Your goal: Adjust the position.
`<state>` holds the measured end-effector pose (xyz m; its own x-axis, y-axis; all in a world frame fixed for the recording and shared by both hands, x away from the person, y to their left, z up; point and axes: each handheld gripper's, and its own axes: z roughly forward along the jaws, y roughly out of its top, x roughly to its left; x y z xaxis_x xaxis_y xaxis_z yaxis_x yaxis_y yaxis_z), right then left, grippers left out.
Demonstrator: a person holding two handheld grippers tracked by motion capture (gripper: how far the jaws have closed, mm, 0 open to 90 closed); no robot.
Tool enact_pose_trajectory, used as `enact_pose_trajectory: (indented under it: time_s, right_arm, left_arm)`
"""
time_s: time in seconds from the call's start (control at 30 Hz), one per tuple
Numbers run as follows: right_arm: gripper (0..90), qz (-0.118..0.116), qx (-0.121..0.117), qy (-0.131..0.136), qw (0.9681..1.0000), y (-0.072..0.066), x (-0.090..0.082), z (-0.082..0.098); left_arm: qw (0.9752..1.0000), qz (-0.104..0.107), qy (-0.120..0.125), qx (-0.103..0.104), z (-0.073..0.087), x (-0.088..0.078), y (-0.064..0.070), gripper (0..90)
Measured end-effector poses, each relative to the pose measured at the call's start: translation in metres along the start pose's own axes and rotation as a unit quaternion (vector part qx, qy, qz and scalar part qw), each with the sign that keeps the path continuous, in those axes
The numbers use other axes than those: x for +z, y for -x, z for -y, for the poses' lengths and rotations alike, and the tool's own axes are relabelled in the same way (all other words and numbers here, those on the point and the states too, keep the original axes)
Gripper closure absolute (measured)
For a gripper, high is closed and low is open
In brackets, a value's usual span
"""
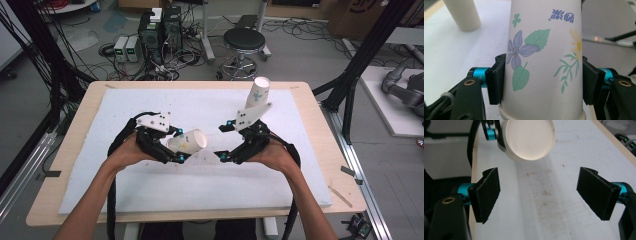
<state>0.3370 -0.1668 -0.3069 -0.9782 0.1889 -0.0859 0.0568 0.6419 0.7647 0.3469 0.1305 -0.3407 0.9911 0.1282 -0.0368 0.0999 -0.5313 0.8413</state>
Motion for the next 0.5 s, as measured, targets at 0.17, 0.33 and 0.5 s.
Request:
enact_pose_trajectory:
  time_s: [0.17, 0.33, 0.5]
  right_arm:
    - [19.2, 0.0, -0.02, -0.045, 0.9988, -0.001, 0.004, -0.009]
    - [19.3, 0.005, -0.039, -0.098, 0.9944, -0.003, 0.008, -0.02]
    - [19.6, 0.004, -0.051, -0.123, 0.9911, -0.004, 0.012, -0.026]
  left_arm:
    - [0.9983, 0.014, -0.057, -0.002, -0.011, 0.001, 0.0, 33.5]
    - [0.9934, 0.02, -0.113, 0.0, -0.026, 0.004, -0.001, 33.5]
    - [0.9916, 0.025, -0.127, 0.001, -0.032, 0.007, 0.0, 33.5]
